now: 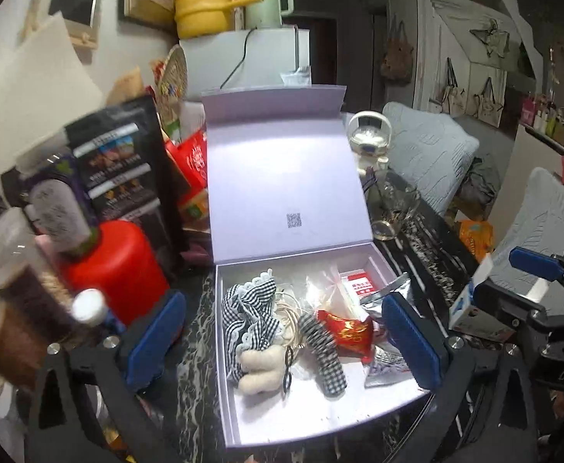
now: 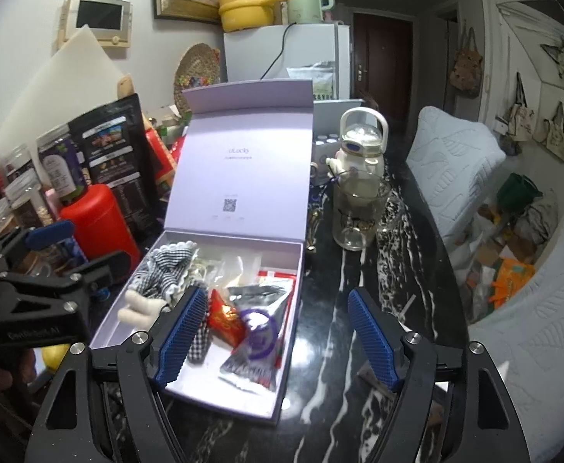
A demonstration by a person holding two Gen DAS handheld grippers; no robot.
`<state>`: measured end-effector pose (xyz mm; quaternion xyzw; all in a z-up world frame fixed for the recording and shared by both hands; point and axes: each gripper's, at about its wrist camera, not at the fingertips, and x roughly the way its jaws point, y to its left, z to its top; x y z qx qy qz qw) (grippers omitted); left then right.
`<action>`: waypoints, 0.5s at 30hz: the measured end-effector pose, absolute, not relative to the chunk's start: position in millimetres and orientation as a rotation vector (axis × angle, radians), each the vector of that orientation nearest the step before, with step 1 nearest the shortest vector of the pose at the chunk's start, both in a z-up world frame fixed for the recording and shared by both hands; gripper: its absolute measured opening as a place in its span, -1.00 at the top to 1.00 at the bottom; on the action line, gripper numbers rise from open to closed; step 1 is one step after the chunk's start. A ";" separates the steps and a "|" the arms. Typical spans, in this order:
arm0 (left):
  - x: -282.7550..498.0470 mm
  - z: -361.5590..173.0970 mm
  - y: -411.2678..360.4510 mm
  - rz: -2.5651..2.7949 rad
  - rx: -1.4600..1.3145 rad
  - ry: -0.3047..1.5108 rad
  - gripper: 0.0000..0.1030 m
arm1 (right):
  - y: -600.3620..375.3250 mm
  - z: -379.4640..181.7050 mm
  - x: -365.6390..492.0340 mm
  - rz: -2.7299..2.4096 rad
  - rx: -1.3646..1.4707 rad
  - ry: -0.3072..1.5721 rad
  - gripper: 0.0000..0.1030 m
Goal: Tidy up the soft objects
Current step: 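Lower the scrunchie and packet into the box and open both grippers, then withdraw both grippers back from the box over the table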
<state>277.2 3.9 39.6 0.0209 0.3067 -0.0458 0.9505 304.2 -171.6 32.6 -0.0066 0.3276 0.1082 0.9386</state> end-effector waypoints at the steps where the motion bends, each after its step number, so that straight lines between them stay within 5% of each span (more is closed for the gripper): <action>1: 272.4 42.8 3.4 -0.092 0.047 0.614 -1.00 | -171.7 36.0 298.2 0.220 -0.013 0.661 -0.51; 15: 194.8 81.0 9.3 -0.086 0.061 0.521 -1.00 | -169.0 76.7 219.7 0.225 -0.030 0.557 -0.57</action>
